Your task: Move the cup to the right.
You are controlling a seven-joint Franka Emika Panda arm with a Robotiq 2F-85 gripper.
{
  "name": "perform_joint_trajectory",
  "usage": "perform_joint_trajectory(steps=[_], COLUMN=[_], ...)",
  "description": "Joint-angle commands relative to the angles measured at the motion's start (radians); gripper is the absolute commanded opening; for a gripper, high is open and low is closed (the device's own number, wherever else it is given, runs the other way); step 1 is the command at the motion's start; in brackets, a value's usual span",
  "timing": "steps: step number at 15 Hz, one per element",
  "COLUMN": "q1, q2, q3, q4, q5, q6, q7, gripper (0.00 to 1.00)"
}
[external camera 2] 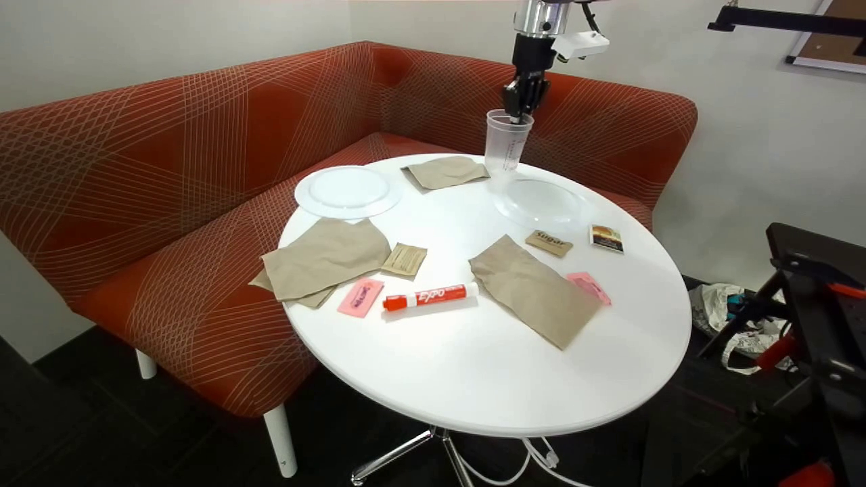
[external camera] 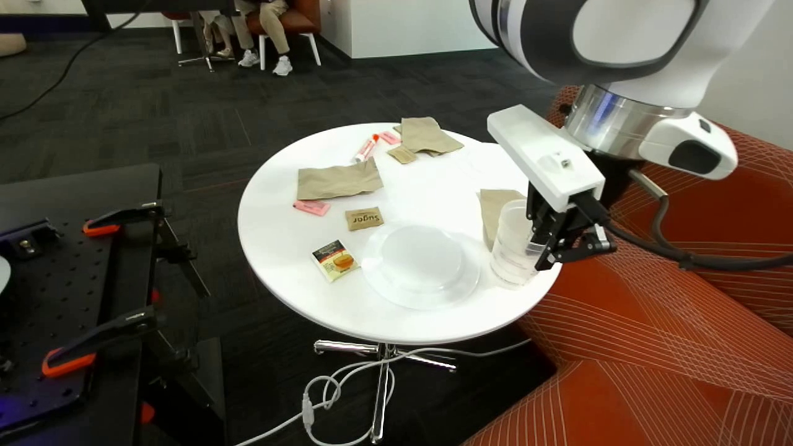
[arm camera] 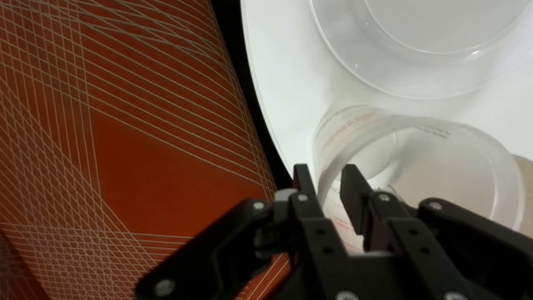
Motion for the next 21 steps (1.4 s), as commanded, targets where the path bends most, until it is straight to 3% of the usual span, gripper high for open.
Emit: perform_joint_trajectory(steps=[1,6,7,12,18,21], q1=[0.004,0.007,0.004,-0.004,-0.004,0.015], q2=[-0.035,-0.122,-0.149,-0.304,-0.547,-0.663], q3=[0.001,0.0,0.002,0.015,0.052,0.056], q4=[-0.033,-0.121,-0.147,-0.285,-0.516,-0.608], q5=[-0.017,-0.024,-0.022,-0.021,-0.019,-0.02], q6=[0.02,0.065,0.067,0.037,0.022,-0.054], q7=[0.002,-0.011,-0.019,-0.097,-0.368,-0.464], gripper=[0.59,0.96,0.99,1.0,1.0,1.0])
